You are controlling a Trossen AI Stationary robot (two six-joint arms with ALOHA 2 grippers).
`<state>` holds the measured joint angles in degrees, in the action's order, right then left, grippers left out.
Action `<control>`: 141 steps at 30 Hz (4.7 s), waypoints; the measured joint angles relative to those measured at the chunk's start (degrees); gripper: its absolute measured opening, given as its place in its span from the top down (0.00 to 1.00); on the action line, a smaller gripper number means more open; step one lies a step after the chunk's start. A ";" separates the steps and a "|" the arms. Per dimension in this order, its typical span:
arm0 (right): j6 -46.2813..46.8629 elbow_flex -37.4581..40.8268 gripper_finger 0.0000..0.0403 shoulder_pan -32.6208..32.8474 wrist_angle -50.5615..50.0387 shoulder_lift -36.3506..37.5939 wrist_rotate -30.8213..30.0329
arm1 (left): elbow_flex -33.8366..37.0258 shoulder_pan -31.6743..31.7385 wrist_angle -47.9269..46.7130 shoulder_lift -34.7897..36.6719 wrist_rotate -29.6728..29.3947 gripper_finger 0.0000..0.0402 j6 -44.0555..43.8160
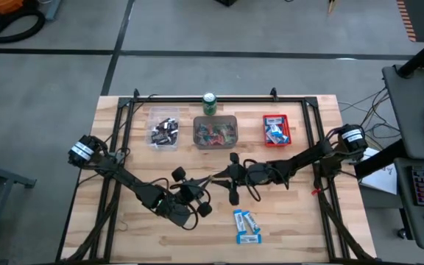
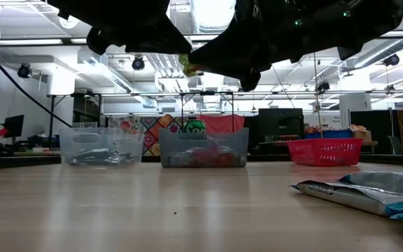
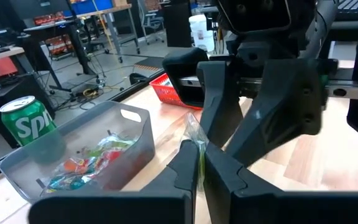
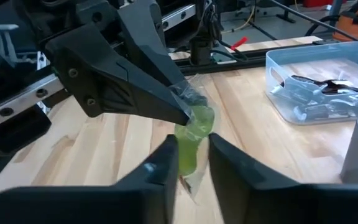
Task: Organize candy in baskets
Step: Put the green gummy into the black bin, then put the white chocolate bar into the red bin
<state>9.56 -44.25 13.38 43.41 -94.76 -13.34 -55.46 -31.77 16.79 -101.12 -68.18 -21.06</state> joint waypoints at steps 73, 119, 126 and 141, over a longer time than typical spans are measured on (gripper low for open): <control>46.65 -22.31 0.55 2.31 -81.57 8.44 23.99 | 0.11 -0.35 -37.42 13.33 31.71 0.63 -1.10; 63.91 -26.77 0.63 17.18 -78.68 -12.83 14.75 | 0.11 -0.48 -37.52 13.68 30.65 0.63 7.07; 60.13 -26.73 0.88 16.42 -80.08 -12.49 13.88 | 0.39 -0.55 -37.93 13.68 30.72 0.63 6.67; 43.10 -26.49 0.96 7.92 -94.99 0.57 2.52 | -0.31 -7.97 -47.87 15.81 36.10 0.63 -1.02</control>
<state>52.66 -70.74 21.30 -51.58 -94.19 -10.82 -55.77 -39.74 -31.07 -85.31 -32.08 -22.08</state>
